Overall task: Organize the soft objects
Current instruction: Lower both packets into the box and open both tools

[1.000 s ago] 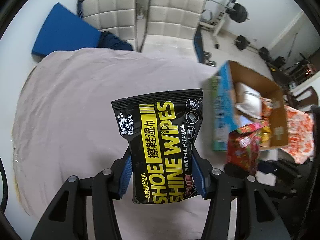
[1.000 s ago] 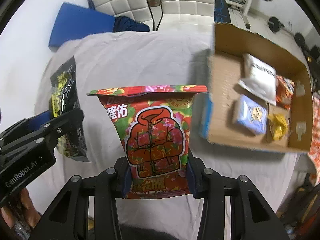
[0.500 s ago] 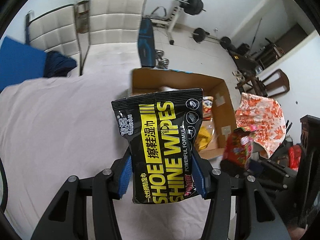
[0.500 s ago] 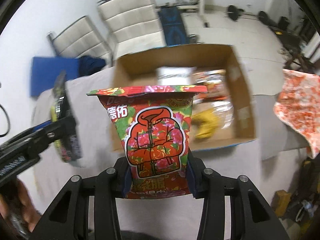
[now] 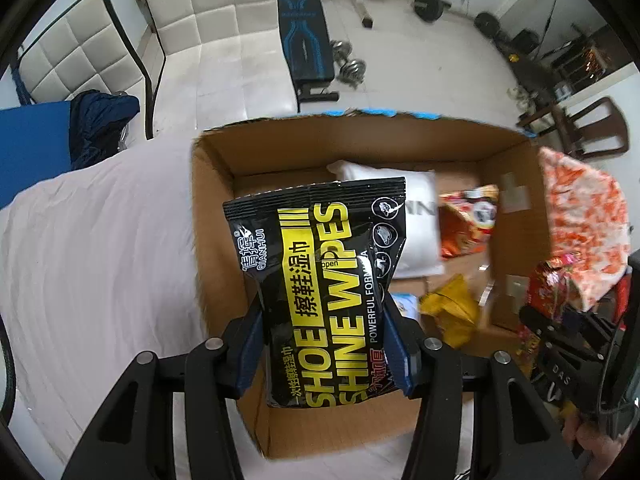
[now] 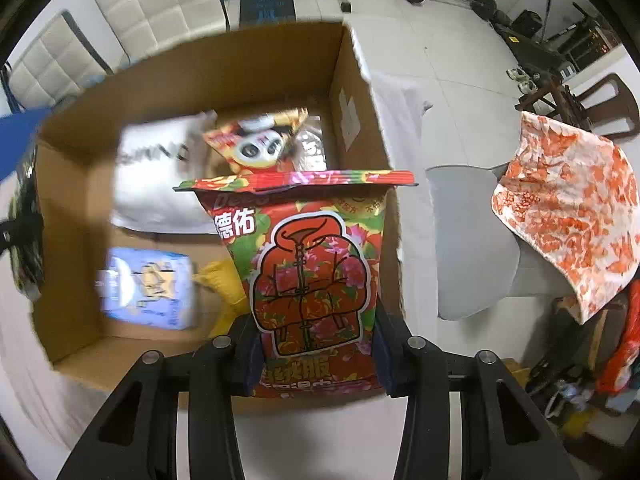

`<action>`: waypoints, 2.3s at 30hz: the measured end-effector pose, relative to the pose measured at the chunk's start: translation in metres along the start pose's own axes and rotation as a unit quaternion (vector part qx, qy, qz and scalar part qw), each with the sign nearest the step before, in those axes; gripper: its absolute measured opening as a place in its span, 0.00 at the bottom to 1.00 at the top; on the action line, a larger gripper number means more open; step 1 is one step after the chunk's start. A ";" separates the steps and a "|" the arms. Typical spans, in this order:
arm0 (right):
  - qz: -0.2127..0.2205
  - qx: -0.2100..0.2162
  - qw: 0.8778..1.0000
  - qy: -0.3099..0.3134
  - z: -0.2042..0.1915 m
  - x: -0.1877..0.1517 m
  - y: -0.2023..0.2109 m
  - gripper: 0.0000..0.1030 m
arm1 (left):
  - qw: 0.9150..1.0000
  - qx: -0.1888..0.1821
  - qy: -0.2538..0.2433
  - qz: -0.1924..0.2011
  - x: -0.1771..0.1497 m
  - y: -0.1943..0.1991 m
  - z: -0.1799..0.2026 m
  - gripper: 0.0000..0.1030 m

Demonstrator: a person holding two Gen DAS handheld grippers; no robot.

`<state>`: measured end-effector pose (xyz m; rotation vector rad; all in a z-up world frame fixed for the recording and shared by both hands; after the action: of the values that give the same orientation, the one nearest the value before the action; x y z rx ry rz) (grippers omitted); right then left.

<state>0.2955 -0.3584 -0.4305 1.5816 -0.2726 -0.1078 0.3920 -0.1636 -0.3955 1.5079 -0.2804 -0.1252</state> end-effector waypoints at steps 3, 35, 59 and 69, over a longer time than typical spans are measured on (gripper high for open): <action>-0.016 -0.021 1.000 0.009 0.004 0.008 -0.026 0.45 | 1.000 0.017 -0.004 -0.017 0.006 -0.023 -0.002 0.49; -0.005 -0.006 1.000 -0.002 -0.007 0.004 -0.019 0.75 | 0.999 0.052 0.008 -0.013 0.007 -0.013 -0.004 0.68; 0.067 0.058 0.996 0.026 -0.028 -0.036 0.040 1.00 | 0.993 0.037 0.066 0.091 -0.075 0.055 0.012 0.95; 0.107 0.058 0.992 0.016 -0.029 -0.045 0.077 1.00 | 0.988 0.038 0.069 0.134 -0.094 0.099 0.007 0.95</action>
<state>0.2508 -0.3203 -0.3574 1.6575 -0.4280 0.1010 0.2904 -0.1400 -0.3072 1.5325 -0.3759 0.2050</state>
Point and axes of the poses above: each gripper's, at about its wrist camera, not at the fingertips, and y roughly against the way its jaws point, z to its right, x to its top, the point moved 10 cm from there along -y, roughly the way its jaws point, and after that the axes turned 7 degrees about x, right-handed, at the moved point
